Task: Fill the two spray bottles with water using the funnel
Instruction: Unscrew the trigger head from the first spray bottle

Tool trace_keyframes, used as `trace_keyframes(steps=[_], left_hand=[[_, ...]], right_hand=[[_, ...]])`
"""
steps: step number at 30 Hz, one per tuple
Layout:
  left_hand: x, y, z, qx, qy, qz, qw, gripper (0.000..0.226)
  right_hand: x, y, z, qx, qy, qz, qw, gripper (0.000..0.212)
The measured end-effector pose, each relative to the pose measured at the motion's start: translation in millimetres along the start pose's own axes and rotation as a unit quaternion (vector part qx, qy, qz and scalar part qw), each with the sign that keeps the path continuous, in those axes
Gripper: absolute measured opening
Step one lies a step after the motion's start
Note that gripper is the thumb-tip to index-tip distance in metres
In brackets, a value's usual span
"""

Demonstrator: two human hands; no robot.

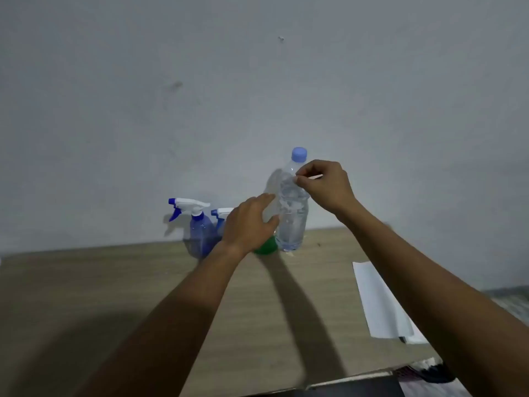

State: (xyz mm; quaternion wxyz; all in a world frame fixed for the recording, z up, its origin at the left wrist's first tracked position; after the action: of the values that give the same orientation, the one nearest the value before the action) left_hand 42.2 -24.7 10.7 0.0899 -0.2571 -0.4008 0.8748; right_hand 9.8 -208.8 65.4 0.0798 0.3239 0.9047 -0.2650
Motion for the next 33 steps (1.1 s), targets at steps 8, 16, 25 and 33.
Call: trace_keyframes(steps=[8, 16, 25, 33], left_hand=[[18, 7, -23, -0.014, -0.055, 0.005, 0.998, 0.055], [51, -37, -114, -0.015, -0.160, 0.060, 0.985, 0.039], [45, -34, -218, 0.060, -0.266, 0.032, 0.962, 0.057], [43, -35, -219, 0.249, -0.242, -0.022, 0.938, 0.036]], right_hand=[[11, 25, 22, 0.008, 0.001, -0.057, 0.998, 0.002], [36, 125, 3, 0.009, -0.028, -0.124, 0.992, 0.009], [36, 248, -28, 0.156, -0.148, -0.198, 0.956, 0.046], [47, 263, -47, 0.283, -0.206, -0.190, 0.917, 0.038]])
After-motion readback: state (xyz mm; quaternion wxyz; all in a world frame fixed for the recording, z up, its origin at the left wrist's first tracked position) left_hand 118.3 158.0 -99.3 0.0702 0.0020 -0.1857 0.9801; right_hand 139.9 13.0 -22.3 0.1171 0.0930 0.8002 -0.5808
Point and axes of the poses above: each hand's wrist, its own x-axis away from the middle knuckle, its own y-axis out of the palm, z = x × y, the point moved 5 cm from there along -x, towards the middle knuckle, and after that the axes turned 12 degrees about z, right-handed, at the moved point
